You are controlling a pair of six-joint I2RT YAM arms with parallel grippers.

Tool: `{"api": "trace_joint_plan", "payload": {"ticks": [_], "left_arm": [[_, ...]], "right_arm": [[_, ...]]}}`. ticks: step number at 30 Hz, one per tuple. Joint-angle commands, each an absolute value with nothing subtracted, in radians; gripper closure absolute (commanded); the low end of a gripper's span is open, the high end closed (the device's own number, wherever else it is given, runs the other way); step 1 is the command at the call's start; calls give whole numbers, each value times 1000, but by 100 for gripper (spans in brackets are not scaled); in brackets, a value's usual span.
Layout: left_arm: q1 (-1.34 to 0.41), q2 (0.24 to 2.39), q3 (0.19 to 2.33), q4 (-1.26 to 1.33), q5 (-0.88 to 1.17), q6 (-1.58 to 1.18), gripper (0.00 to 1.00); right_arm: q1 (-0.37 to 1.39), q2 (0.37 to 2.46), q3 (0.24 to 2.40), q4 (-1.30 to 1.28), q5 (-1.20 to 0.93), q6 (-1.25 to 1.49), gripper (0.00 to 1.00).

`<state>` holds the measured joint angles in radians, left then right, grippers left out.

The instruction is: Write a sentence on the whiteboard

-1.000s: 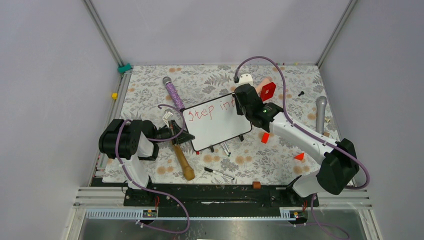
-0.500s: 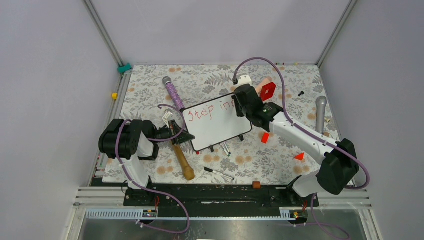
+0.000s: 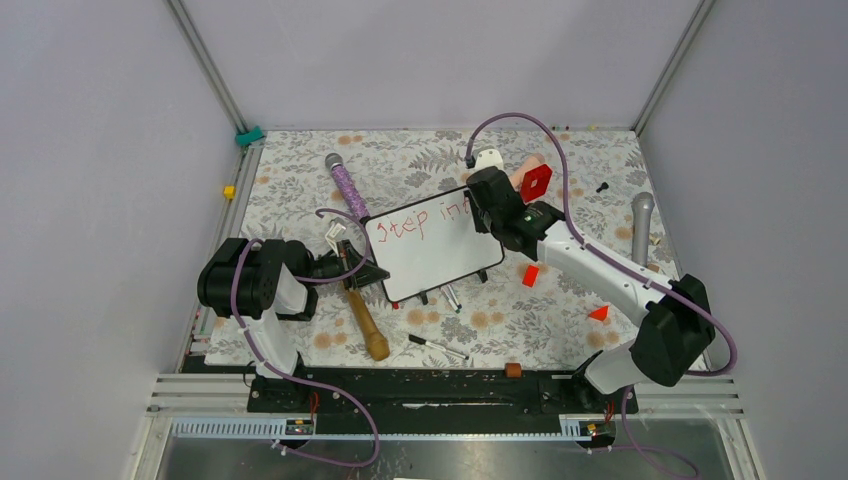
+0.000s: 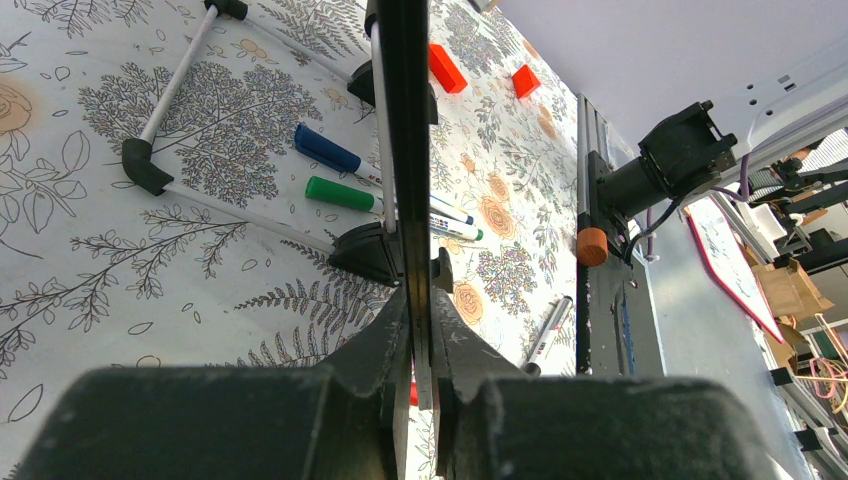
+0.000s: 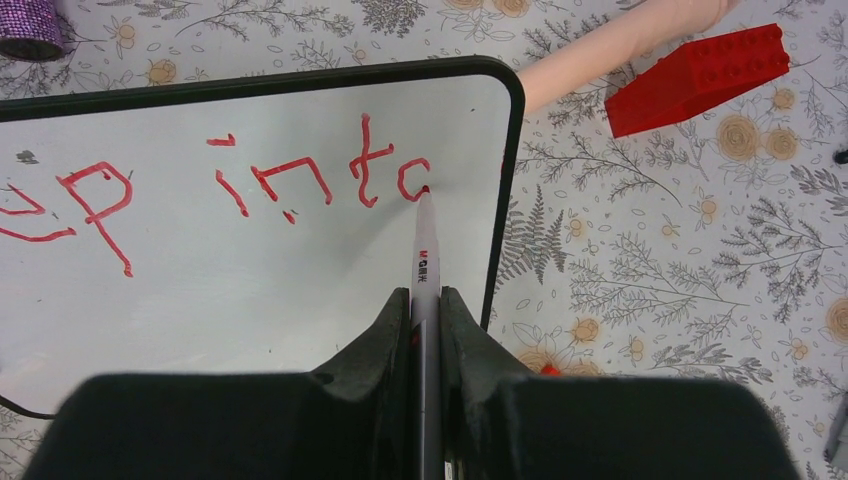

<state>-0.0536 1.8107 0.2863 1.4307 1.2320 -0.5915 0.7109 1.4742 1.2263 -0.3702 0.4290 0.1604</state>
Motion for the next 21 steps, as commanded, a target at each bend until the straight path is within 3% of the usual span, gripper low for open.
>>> {"api": "trace_joint_plan", "payload": {"ticks": [1,21], "left_arm": [[-60,1822,295,1474,1284,-541,100],[-60,1823,293,1474,1285,-541,100]], "right_arm": [[703,1485,1277,-349,482,148,100],[703,1476,1276,-299,439,145,100]]}}
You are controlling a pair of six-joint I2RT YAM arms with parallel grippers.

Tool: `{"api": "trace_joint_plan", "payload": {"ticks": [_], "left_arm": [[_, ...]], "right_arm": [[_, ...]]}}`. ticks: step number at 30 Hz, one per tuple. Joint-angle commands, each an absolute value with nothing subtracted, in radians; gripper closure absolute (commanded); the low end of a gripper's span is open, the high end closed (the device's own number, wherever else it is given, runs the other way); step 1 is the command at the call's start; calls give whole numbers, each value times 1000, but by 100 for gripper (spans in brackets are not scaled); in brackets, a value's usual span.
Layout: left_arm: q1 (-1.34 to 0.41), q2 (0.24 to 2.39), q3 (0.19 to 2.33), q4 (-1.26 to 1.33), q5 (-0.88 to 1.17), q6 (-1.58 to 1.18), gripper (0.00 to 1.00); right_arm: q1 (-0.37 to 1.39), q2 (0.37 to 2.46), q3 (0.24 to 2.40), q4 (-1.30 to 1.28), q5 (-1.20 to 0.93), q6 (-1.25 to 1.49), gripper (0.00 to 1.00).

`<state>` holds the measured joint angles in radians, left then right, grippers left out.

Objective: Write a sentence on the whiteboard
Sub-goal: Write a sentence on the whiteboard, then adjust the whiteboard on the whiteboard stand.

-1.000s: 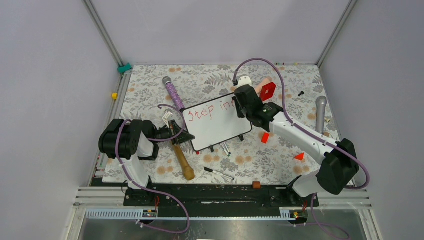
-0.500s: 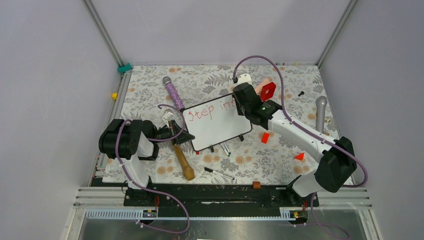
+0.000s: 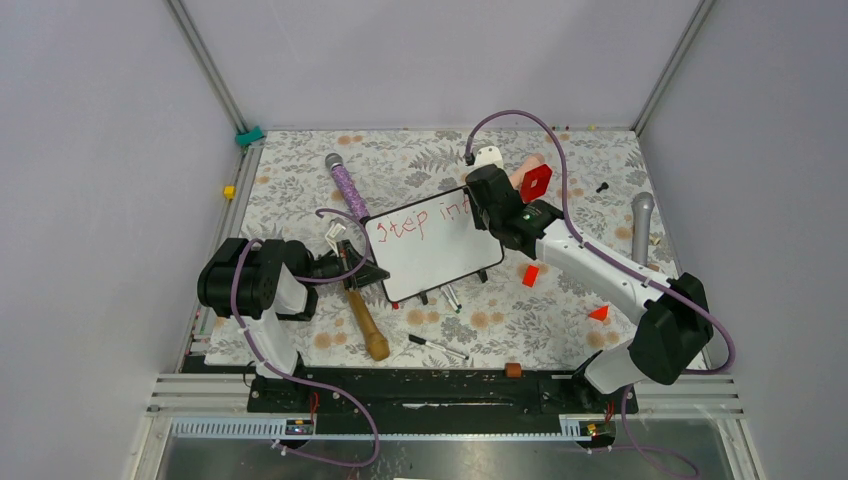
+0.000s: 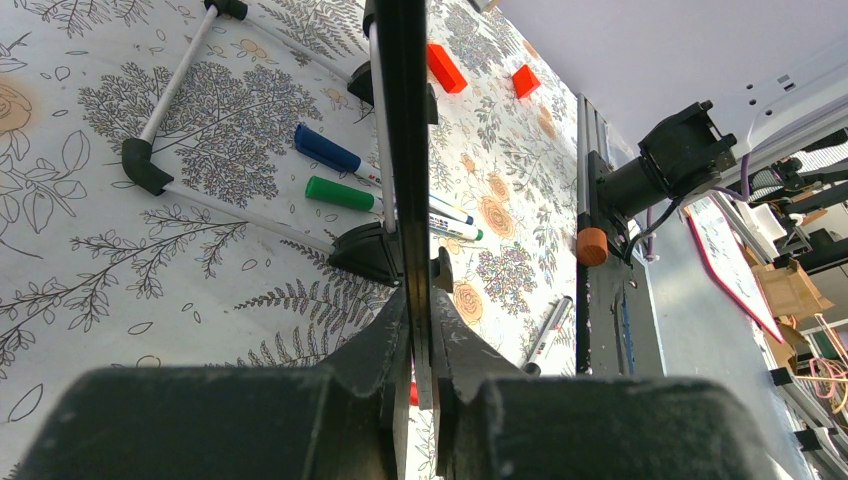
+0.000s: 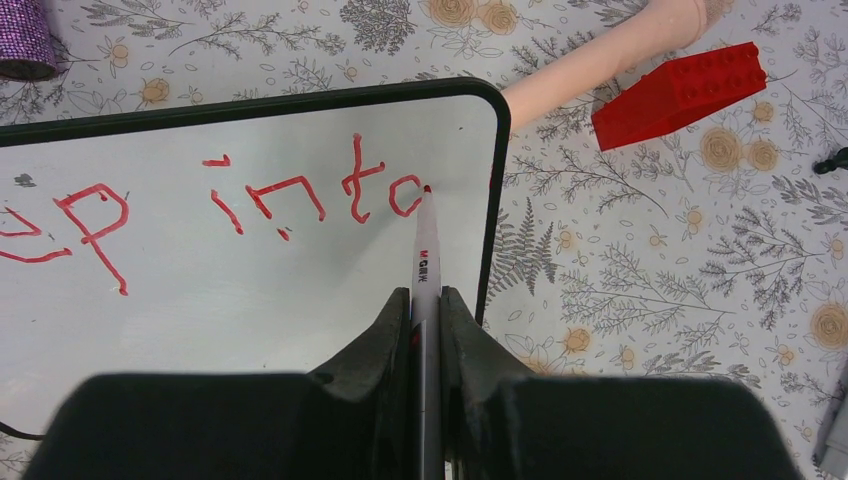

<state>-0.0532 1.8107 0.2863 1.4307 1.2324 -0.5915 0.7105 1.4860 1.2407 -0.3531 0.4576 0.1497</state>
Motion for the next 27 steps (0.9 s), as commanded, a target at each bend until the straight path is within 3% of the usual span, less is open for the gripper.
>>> {"api": "trace_joint_plan", "payload": {"ticks": [1,16,27], "left_arm": [[-60,1824,293,1474,1285,-541,100],[-60,1821,291,1474,1282,-539,99],[-55,1797,280,1474,1263,-548,73]], "right_arm": [[704,1476,1276,-297,436,147,100],[703,1340,1204,-270,448,145,100],[704,1201,1071,-203,451,178,100]]}}
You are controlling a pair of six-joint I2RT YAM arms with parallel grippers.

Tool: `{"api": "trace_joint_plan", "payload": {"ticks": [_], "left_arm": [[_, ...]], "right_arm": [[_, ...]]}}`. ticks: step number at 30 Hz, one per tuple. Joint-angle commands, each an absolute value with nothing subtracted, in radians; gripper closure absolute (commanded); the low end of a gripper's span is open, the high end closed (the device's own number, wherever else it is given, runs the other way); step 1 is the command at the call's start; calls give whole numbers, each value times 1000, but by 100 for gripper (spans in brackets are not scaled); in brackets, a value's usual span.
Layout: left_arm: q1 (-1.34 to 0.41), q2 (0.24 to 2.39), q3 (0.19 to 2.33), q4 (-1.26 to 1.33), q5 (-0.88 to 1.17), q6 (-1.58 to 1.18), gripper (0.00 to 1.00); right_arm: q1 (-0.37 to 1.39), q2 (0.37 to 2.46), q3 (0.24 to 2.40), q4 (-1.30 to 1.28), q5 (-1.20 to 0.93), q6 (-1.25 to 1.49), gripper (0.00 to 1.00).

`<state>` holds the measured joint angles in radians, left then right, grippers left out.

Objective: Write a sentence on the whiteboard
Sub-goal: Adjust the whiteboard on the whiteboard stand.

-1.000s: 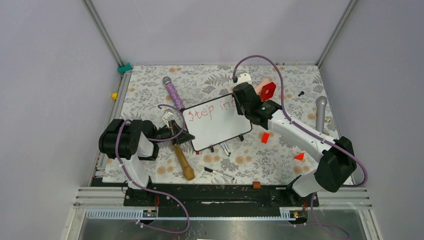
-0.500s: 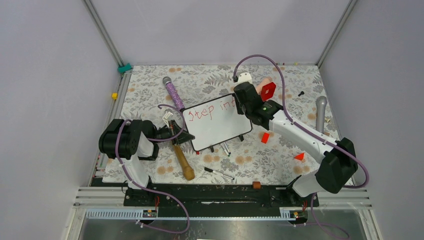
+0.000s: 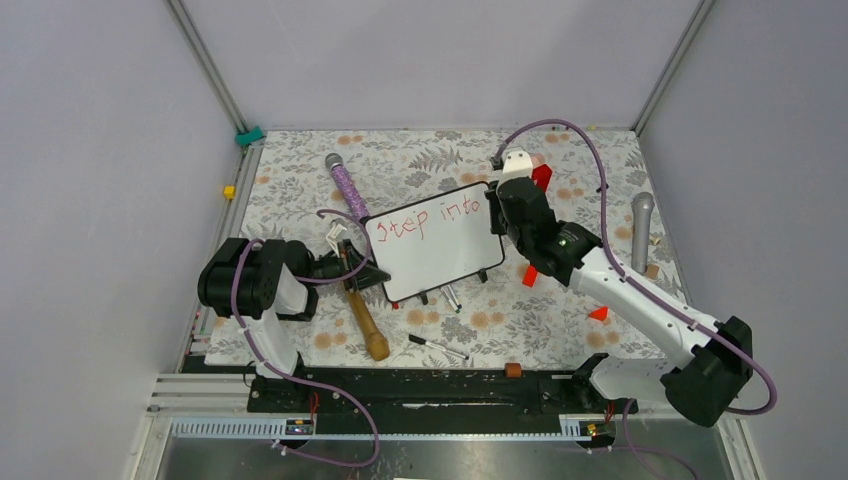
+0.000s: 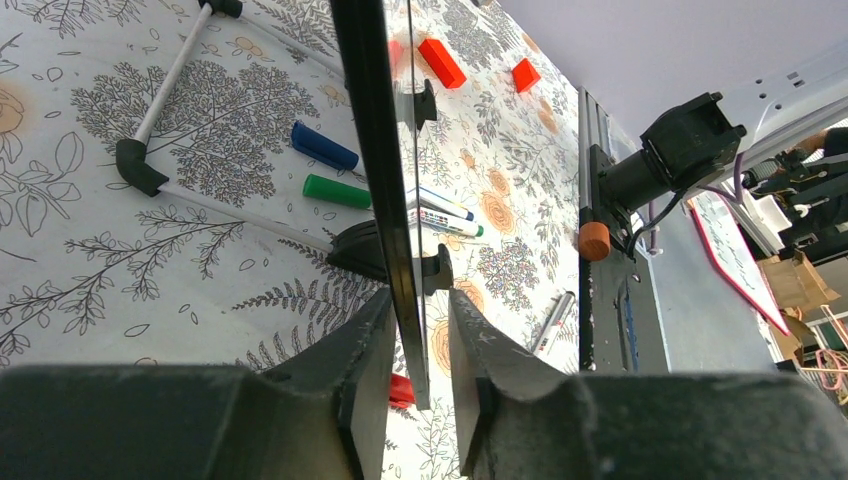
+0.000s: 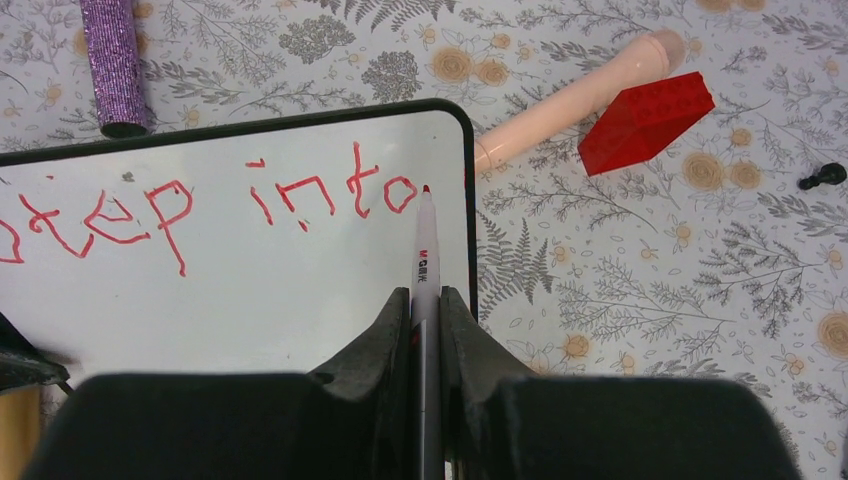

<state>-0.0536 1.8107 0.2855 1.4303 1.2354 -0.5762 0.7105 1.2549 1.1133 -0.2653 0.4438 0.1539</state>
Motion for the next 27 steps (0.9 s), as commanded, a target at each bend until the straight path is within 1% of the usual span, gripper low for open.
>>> {"api": "trace_joint_plan", "payload": {"ticks": [1,2,5,6,7,8,15,17,24,27], "left_arm": [[-51,1790,275,1474,1256,-553,68],[-47,1779,269,1475,1247,-562,61],[-30,1744,250,1474,1228,-586,25],[-27,1733,246,1474,1229,-591,14],[-25,1724,242,1474,1229,-593,6],[-25,1713,235,1474,1225,-591,2],[-1,1647,193,1475,1175,-620,1],[37,1610,172,1476,1156,-634,1],[103,1377,22,1476,998,-620,2],[126,1306,2,1475,946,-666,2]], "right_arm": [[703,1190,1061,-193,448,179,100],[703,1179,1055,-187,446,182,100],[703,1151,1040,-183,440,181,100],[703,1143,1035,-179,440,182,100],[703,1135,1029,-179,440,181,100],[704,1129,1023,-178,440,181,100],[704,1082,989,-176,437,181,100],[703,1066,984,-175,437,178,100],[703,1041,971,-176,414,171,100],[703,1025,976,-184,409,165,100]]}}
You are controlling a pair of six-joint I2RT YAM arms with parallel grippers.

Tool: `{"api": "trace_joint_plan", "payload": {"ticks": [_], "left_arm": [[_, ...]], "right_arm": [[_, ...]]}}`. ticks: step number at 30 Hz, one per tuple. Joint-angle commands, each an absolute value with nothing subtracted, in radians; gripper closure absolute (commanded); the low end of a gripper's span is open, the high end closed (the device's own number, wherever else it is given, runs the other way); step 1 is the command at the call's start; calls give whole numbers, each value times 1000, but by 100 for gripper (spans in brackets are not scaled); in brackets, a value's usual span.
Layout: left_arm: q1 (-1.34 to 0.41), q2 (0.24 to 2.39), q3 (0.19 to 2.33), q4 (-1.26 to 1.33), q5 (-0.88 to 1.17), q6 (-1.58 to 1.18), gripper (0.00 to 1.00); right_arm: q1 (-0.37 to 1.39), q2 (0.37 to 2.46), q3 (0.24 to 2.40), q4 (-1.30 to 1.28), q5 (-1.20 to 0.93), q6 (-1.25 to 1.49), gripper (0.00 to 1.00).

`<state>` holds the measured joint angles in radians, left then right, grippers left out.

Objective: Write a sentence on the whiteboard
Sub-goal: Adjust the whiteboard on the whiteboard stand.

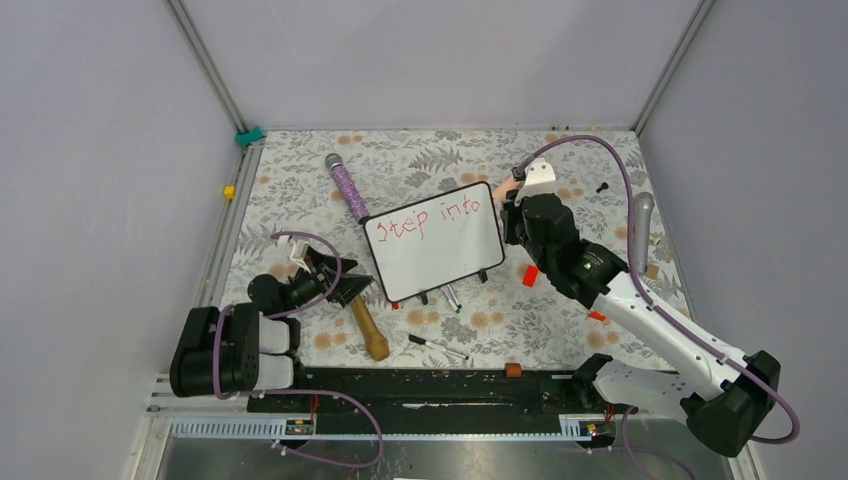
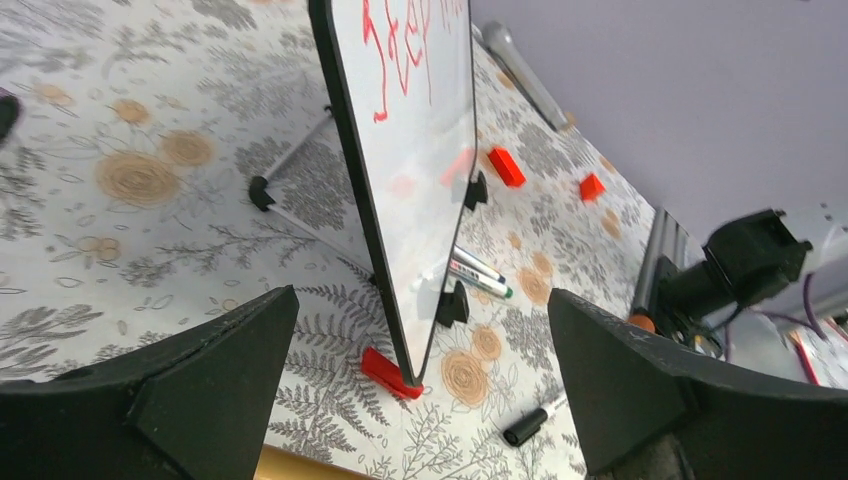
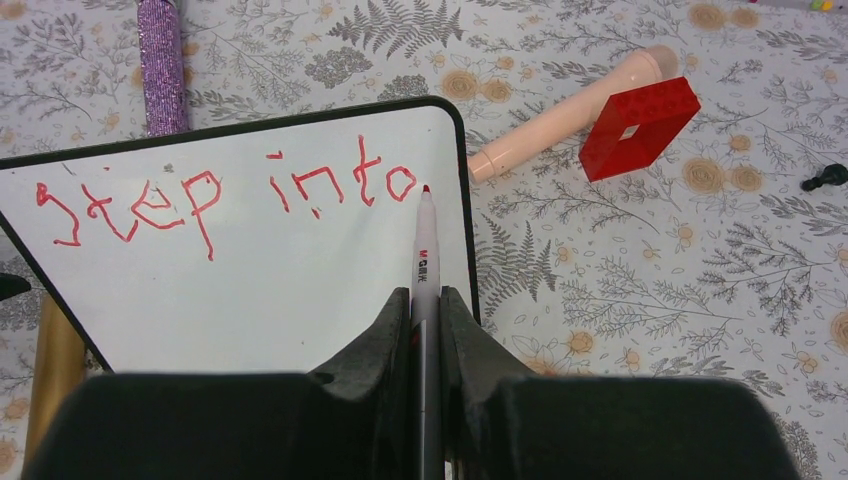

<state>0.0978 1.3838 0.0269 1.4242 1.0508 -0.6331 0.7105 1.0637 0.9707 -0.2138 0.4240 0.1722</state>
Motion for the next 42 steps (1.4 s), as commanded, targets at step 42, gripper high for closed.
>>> {"api": "trace_joint_plan", "payload": {"ticks": [42], "left_arm": [[242,1012,417,84,-74,-576,1]], "right_arm": [[704,856,969,-286,329,147,100]]}}
